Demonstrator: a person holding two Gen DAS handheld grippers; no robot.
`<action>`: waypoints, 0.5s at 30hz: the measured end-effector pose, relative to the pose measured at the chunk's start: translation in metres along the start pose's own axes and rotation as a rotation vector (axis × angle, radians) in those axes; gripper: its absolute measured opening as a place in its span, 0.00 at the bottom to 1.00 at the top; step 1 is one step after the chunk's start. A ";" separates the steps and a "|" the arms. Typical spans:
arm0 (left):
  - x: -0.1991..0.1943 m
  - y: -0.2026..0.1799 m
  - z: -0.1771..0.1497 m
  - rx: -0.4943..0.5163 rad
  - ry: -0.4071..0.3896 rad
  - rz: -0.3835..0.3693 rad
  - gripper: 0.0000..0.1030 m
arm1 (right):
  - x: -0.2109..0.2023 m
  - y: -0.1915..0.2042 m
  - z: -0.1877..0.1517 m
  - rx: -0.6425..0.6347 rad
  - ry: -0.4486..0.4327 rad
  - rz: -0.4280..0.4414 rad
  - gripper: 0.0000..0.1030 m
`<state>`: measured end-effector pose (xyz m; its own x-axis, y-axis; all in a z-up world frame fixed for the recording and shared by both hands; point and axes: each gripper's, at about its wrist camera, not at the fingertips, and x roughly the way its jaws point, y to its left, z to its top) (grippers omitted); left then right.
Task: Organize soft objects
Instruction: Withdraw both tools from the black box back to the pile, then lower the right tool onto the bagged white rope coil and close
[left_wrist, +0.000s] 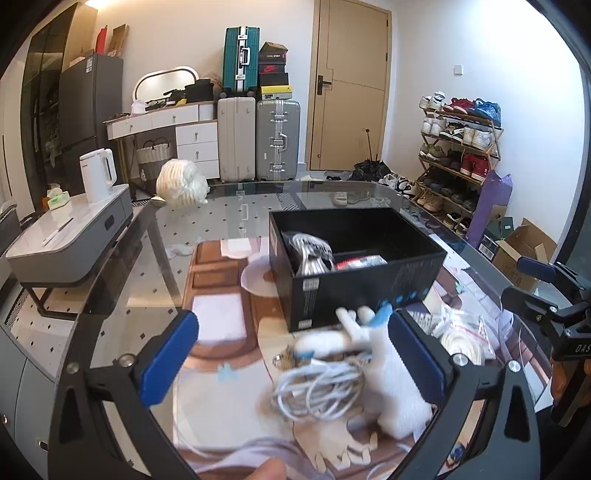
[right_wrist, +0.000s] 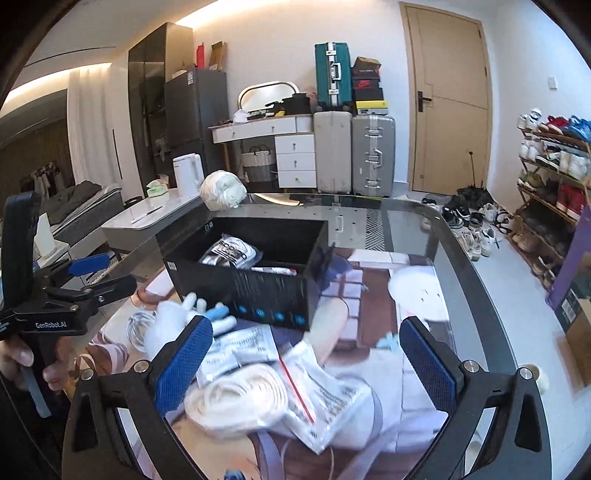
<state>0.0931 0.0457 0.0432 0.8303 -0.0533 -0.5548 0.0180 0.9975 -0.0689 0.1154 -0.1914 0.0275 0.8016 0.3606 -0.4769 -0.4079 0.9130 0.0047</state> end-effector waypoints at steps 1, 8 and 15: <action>-0.001 0.000 -0.003 -0.002 0.002 0.000 1.00 | -0.002 -0.002 -0.005 0.007 -0.001 0.001 1.00; -0.008 -0.009 -0.018 0.004 0.001 0.002 1.00 | -0.005 -0.007 -0.027 0.007 0.014 -0.030 1.00; -0.005 -0.019 -0.025 0.025 0.027 -0.021 1.00 | 0.000 -0.023 -0.032 0.047 0.049 -0.037 1.00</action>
<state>0.0749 0.0256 0.0266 0.8142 -0.0755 -0.5756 0.0500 0.9969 -0.0600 0.1102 -0.2183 -0.0008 0.7929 0.3181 -0.5197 -0.3566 0.9339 0.0276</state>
